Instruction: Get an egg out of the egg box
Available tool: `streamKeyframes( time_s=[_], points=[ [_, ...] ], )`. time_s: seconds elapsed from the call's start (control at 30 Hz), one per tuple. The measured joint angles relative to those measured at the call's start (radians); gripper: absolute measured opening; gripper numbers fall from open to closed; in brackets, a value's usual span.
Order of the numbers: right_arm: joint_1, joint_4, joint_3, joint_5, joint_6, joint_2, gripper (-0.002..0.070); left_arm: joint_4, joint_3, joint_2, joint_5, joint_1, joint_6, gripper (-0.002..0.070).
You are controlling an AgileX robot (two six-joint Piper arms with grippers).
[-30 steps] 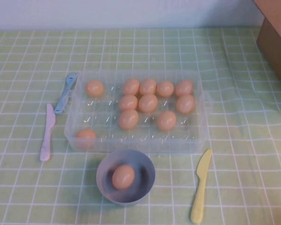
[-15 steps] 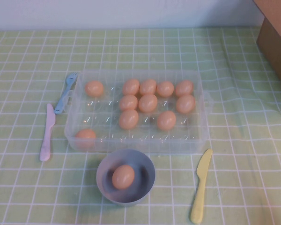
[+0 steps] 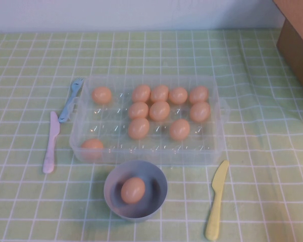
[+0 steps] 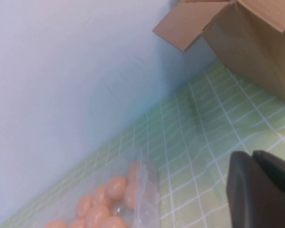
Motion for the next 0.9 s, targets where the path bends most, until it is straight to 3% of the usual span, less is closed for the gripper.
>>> streamKeyframes(
  time_s=[0.23, 0.43, 0.7, 0.9],
  points=[
    [0.0, 0.1, 0.0, 0.047, 0.0, 0.0, -0.0019, 0.0, 0.0, 0.0, 0.0, 0.0, 0.0, 0.0001],
    [0.0, 0.109, -0.08, 0.23, 0.002, 0.059, -0.0019, 0.0, 0.0, 0.0, 0.0, 0.0, 0.0, 0.0001],
    [0.0, -0.103, -0.357, 0.618, -0.008, 0.425, -0.0019, 0.0, 0.0, 0.0, 0.0, 0.0, 0.0, 0.0001],
    [0.0, -0.277, -0.543, 0.798, -0.023, 0.686, -0.0019, 0.0, 0.0, 0.0, 0.0, 0.0, 0.0, 0.0001]
  ],
)
